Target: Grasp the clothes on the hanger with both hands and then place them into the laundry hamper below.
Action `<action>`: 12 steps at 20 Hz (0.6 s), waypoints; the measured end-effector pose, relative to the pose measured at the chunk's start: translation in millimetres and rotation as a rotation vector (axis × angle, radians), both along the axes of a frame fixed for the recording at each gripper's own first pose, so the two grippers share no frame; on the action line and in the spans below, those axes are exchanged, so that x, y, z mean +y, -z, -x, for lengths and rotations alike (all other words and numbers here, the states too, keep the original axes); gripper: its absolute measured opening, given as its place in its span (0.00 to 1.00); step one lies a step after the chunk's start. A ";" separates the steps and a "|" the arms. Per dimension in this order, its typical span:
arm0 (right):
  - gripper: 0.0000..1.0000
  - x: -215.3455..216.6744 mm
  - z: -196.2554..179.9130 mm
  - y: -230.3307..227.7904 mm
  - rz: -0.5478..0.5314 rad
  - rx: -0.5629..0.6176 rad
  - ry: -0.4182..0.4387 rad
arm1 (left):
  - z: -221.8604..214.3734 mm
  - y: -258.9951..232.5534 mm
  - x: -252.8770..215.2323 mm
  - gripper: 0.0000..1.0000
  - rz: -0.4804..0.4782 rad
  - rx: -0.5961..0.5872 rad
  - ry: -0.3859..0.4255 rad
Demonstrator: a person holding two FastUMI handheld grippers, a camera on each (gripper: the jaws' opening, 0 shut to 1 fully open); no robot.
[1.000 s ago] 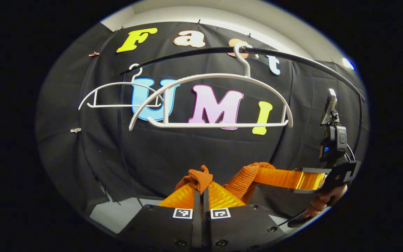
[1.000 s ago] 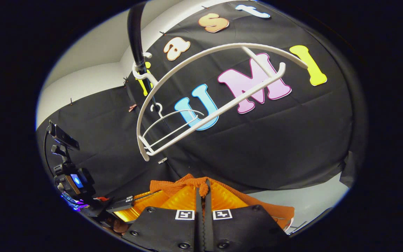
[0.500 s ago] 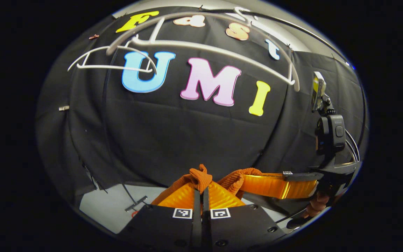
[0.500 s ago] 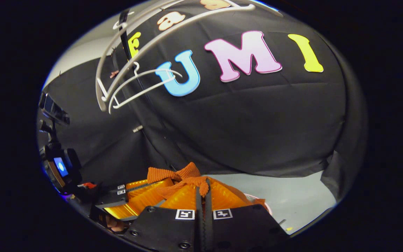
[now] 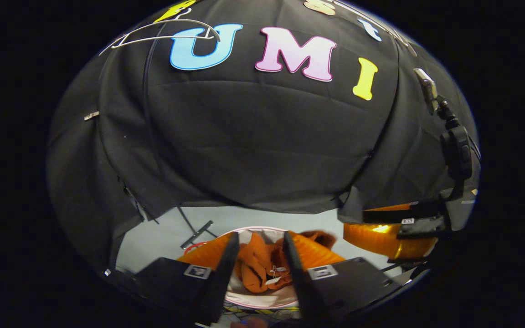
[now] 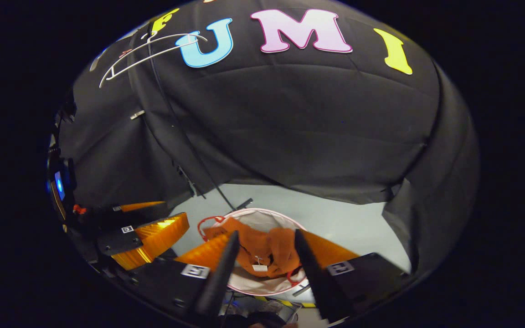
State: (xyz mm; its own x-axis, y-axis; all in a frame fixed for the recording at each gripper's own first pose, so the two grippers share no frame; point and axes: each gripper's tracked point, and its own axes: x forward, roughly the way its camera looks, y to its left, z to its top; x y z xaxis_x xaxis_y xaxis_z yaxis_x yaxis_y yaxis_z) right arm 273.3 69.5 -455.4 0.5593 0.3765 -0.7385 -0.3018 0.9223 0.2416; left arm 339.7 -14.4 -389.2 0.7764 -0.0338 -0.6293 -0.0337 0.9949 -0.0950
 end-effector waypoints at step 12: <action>0.98 -7.3 18.4 -36.9 0.041 -0.080 0.091 | 28.8 -28.0 -0.6 0.96 0.055 -0.026 0.012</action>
